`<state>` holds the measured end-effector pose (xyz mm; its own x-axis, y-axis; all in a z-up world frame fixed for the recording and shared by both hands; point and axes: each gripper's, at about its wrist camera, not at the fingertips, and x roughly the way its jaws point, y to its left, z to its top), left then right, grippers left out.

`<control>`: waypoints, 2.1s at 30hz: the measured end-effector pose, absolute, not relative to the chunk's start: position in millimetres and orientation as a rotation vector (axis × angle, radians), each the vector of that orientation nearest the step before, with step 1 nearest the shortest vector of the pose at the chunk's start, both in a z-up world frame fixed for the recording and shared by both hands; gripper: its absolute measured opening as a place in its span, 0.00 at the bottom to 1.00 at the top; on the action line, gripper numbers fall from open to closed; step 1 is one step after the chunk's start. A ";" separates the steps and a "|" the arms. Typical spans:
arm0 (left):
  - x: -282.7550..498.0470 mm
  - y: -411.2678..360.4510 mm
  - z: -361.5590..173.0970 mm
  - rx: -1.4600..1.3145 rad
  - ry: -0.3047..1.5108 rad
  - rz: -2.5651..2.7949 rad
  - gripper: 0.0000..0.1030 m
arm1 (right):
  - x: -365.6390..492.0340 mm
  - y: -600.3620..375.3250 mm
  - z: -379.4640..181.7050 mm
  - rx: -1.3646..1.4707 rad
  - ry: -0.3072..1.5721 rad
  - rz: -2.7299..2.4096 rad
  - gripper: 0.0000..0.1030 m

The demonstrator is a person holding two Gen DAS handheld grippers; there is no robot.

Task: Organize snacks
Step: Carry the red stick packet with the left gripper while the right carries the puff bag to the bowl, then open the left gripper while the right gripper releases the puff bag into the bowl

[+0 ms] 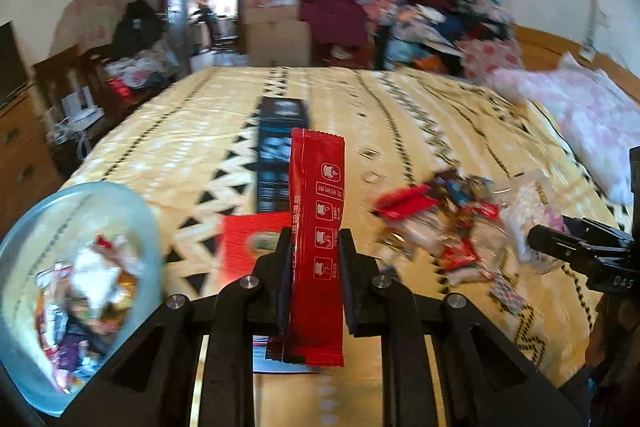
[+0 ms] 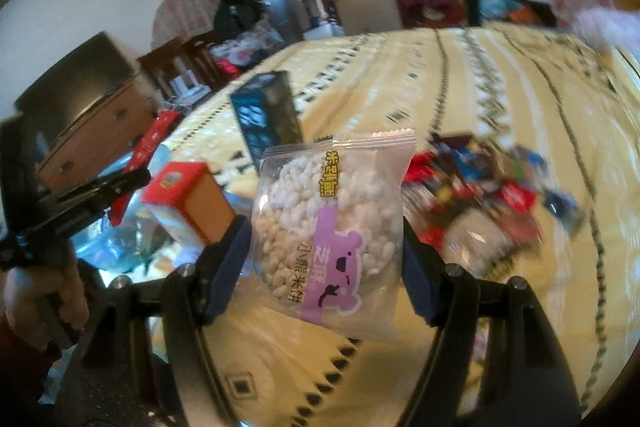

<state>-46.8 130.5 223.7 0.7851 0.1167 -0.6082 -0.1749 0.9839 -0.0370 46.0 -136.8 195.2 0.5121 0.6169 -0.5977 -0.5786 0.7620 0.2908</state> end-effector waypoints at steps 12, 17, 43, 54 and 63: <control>-80.9 211.4 243.6 -0.152 0.606 0.303 0.20 | 46.8 -29.0 237.1 -0.044 0.693 0.881 0.69; -95.2 232.3 251.0 -0.165 0.591 0.342 0.20 | 37.7 9.7 249.6 -0.066 0.685 0.950 0.69; -188.3 418.5 219.0 -0.387 0.632 0.666 0.22 | 0.2 236.1 252.6 -0.227 0.820 1.280 0.69; -187.6 433.5 208.6 -0.412 0.658 0.663 0.22 | -6.9 269.8 237.7 -0.258 0.870 1.293 0.69; -183.2 438.6 203.2 -0.414 0.670 0.660 0.22 | -4.3 282.5 234.7 -0.264 0.882 1.287 0.69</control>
